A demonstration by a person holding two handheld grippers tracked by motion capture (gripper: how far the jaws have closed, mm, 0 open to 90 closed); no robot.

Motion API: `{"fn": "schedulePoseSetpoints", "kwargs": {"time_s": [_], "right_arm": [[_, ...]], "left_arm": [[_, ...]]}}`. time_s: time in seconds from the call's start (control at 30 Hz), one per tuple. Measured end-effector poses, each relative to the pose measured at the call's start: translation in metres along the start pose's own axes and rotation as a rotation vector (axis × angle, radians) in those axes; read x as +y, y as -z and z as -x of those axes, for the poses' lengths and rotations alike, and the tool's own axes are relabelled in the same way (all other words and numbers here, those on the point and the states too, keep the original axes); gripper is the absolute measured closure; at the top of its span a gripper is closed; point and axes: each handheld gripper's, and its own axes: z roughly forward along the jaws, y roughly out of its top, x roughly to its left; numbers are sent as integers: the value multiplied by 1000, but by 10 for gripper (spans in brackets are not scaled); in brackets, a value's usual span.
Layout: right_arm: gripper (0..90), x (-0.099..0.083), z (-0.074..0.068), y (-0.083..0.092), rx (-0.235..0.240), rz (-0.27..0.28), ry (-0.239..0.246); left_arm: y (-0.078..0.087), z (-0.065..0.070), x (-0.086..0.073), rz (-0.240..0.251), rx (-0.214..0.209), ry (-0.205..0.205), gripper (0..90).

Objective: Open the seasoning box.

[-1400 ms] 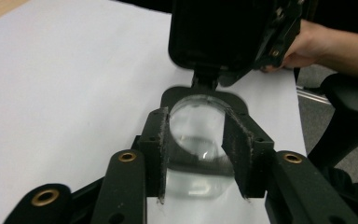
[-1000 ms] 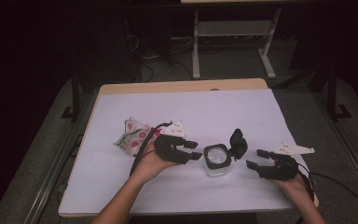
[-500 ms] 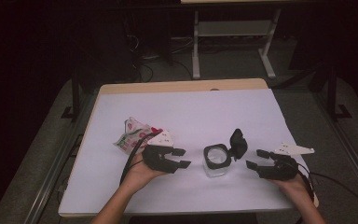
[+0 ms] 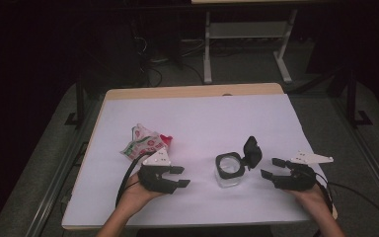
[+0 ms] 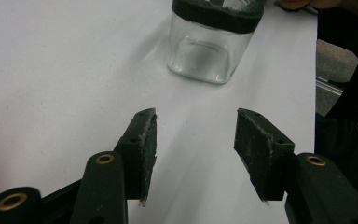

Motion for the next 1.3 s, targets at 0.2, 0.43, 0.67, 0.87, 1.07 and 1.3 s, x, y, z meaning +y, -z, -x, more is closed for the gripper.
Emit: {"fn": "schedulePoseSetpoints", "kwargs": {"time_s": [0.2, 0.43, 0.67, 0.87, 1.07, 1.3], "right_arm": [[298, 0, -1, 0, 0, -1, 3], [297, 1, -1, -1, 2, -2, -2], [298, 1, -3, -1, 1, -1, 4], [298, 2, -4, -1, -2, 5, 7], [298, 2, -4, -1, -3, 5, 8], [298, 2, -4, 0, -4, 9, 7]], "left_arm": [[10, 2, -10, 13, 22, 7, 481], [21, 1, -23, 14, 59, 24, 479], [31, 2, -36, 3, 86, 37, 479], [42, 1, -46, 5, 118, 55, 479], [52, -2, -56, 4, 153, 74, 479], [67, -10, -64, 20, 193, 98, 478]]}}
